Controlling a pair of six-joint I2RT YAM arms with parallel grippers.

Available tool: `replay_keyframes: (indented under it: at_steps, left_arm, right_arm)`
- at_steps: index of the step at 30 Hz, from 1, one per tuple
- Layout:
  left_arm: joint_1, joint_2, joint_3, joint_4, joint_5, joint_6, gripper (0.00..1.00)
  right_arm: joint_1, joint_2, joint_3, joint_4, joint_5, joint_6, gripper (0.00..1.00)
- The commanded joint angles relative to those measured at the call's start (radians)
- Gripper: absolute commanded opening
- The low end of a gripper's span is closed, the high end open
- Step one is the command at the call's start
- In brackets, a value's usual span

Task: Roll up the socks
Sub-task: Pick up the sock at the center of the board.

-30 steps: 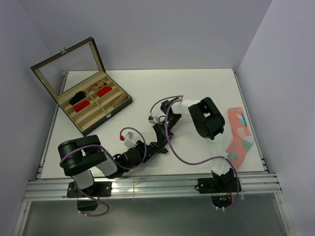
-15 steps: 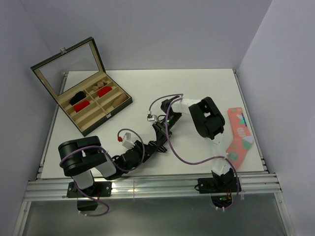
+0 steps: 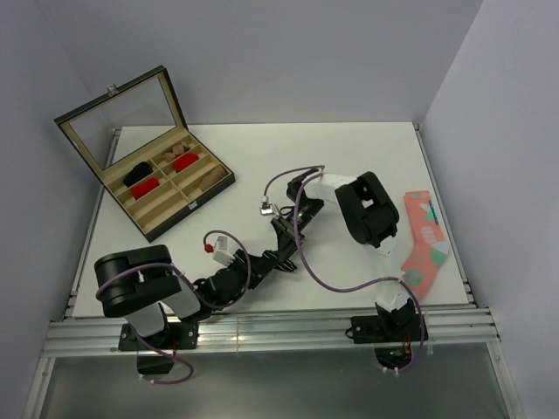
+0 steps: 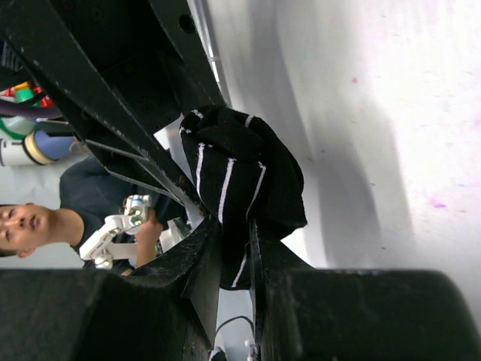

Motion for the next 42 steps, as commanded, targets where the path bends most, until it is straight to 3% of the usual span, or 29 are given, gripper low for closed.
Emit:
replay_keyframes:
  at_steps: [1,25,42]
  left_arm:
    - [0.007,-0.037,-0.027,0.052,-0.110,-0.004,0.41]
    - [-0.003,-0.200,0.051,-0.239,-0.132,0.009,0.40]
    - [-0.004,-0.252,0.056,-0.339,-0.150,-0.012,0.36]
  right_arm:
    - [0.023,-0.034,0.019,-0.115,-0.069,-0.038,0.00]
    - [0.074,-0.133,0.018,-0.091,-0.075,-0.009,0.00]
    - [0.106,-0.166,0.056,-0.154,-0.109,-0.068,0.00]
